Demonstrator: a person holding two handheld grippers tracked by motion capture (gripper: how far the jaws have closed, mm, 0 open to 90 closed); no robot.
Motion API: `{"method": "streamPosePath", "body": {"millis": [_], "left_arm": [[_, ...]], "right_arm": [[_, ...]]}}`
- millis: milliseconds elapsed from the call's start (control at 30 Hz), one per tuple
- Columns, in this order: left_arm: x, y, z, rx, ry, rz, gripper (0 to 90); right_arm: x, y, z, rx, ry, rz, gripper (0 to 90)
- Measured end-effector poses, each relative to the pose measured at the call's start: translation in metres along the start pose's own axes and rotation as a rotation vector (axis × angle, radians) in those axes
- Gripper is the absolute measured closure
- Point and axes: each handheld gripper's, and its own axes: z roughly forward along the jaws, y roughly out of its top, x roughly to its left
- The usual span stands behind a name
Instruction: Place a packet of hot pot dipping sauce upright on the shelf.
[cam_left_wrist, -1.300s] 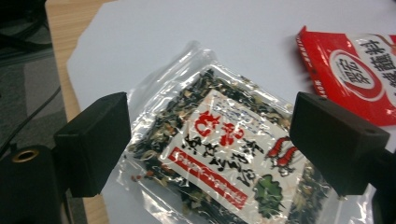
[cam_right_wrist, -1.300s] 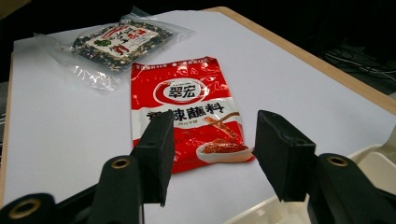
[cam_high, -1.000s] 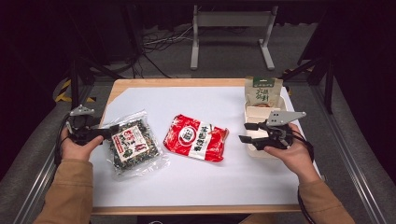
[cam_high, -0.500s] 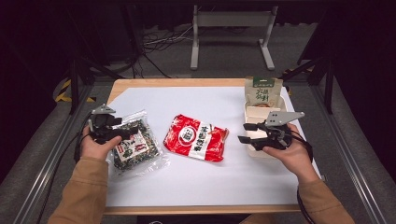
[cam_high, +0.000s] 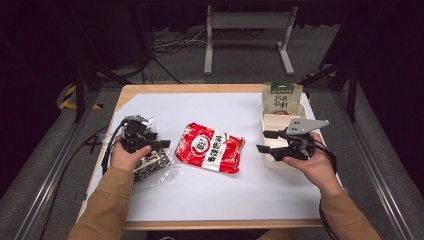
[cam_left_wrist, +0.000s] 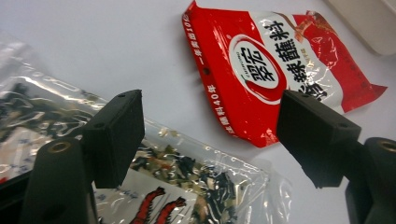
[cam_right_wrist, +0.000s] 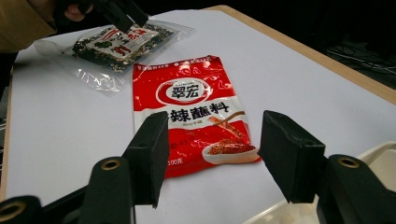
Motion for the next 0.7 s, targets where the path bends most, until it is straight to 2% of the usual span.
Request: {"method": "streamPosePath", "body": {"millis": [133, 500, 700], "left_arm": [[-0.005, 0.002, 0.011, 0.037, -0.013, -0.009, 24.9], [-0.013, 0.0, 0.036, 0.141, 0.016, 0.021, 23.9], [-0.013, -0.001, 0.043, 0.151, 0.02, 0.016, 23.1]], "right_arm": [[0.001, 0.001, 0.0, -0.001, 0.004, 0.0, 41.7], [0.001, -0.001, 0.002, 0.003, 0.006, 0.0, 41.4], [0.0, -0.001, 0.002, 0.005, 0.003, 0.001, 41.4]]}}
